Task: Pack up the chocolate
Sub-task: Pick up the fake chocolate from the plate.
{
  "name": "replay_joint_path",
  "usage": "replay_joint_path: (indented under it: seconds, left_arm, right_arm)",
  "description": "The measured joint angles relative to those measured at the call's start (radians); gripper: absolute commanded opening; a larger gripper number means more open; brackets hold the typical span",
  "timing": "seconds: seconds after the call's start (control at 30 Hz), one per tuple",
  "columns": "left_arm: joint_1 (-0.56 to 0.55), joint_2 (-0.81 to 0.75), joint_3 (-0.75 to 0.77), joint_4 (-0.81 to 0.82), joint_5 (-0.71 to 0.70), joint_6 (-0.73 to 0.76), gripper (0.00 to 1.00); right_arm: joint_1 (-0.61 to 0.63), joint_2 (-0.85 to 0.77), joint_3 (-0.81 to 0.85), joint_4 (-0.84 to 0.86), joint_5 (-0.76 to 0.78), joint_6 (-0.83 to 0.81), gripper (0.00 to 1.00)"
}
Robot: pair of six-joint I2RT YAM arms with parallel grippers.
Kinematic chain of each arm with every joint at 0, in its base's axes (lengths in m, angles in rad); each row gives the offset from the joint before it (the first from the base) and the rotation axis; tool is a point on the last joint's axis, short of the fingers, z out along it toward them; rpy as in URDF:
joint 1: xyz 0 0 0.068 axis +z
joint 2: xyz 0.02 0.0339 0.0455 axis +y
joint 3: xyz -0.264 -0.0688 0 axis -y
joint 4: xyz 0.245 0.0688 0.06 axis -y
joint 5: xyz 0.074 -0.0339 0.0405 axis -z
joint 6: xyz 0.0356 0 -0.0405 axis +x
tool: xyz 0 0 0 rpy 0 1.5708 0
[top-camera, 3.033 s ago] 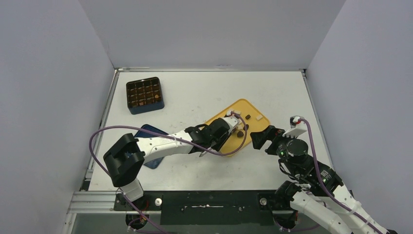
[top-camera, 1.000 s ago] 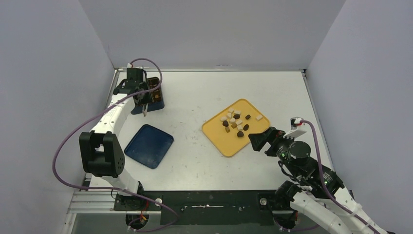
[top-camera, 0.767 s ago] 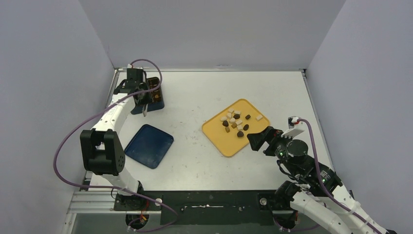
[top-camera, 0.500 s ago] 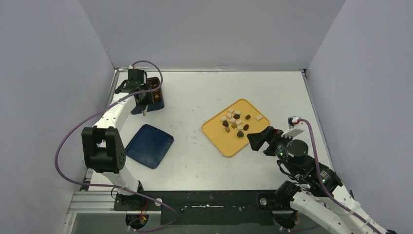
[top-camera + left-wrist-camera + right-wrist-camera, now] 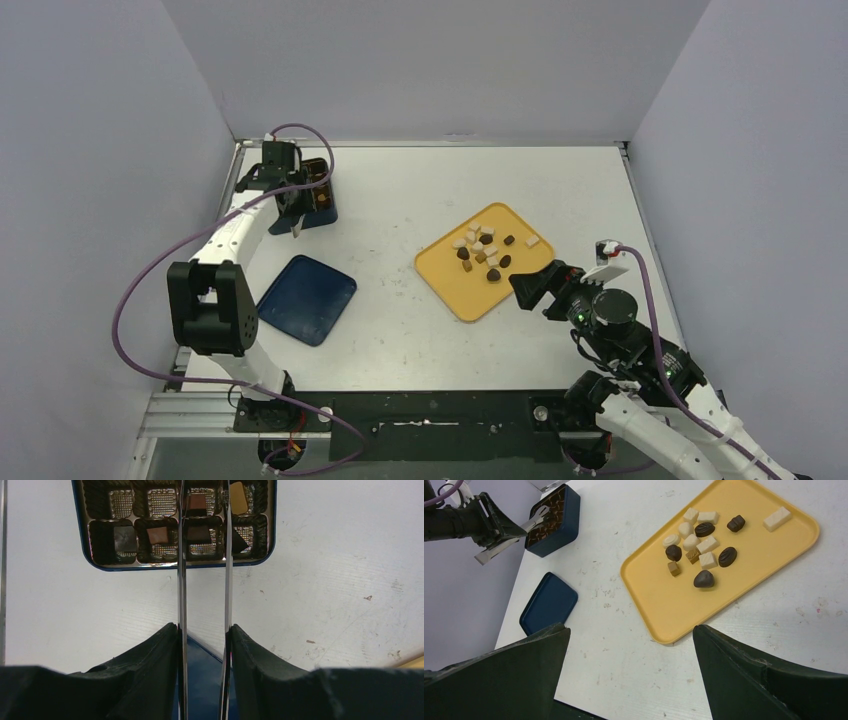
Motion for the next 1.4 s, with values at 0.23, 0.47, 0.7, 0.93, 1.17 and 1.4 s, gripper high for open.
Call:
replay_joint_path:
  seconds: [0.23,0.47,0.7,0.93,1.17,1.4]
  left_arm:
    - [-0.008,-0.074,0.0,-0.001,0.053,-0.003,0.38]
    - [-0.144,-0.222,-0.056,0.009,0.106,-0.018,0.38]
    - [-0.343,-0.298,-0.169,0.013,0.141,-0.052,0.38]
    - [-0.628,-0.311,-0.208,0.044,0.076,-0.087,0.38]
    - [-0.845,-0.253,-0.237,0.141,0.028,-0.081,0.39]
    - [-0.932,-0.212,-0.286,0.246,0.023,-0.028,0.39]
  right_arm:
    - [0.0,0.0,0.0,-0.001,0.001,0.0,1.0]
    - [0.0,-0.017,0.0,-0.004,0.019,0.0,1.0]
    - [0.0,-0.032,0.003,-0.026,0.05,-0.001,1.0]
    - [0.0,-0.032,0.029,-0.039,0.08,-0.003,1.0]
    - [0.0,-0.032,0.042,-0.051,0.097,-0.003,1.0]
    - [0.0,-0.035,0.046,-0.06,0.105,-0.003,1.0]
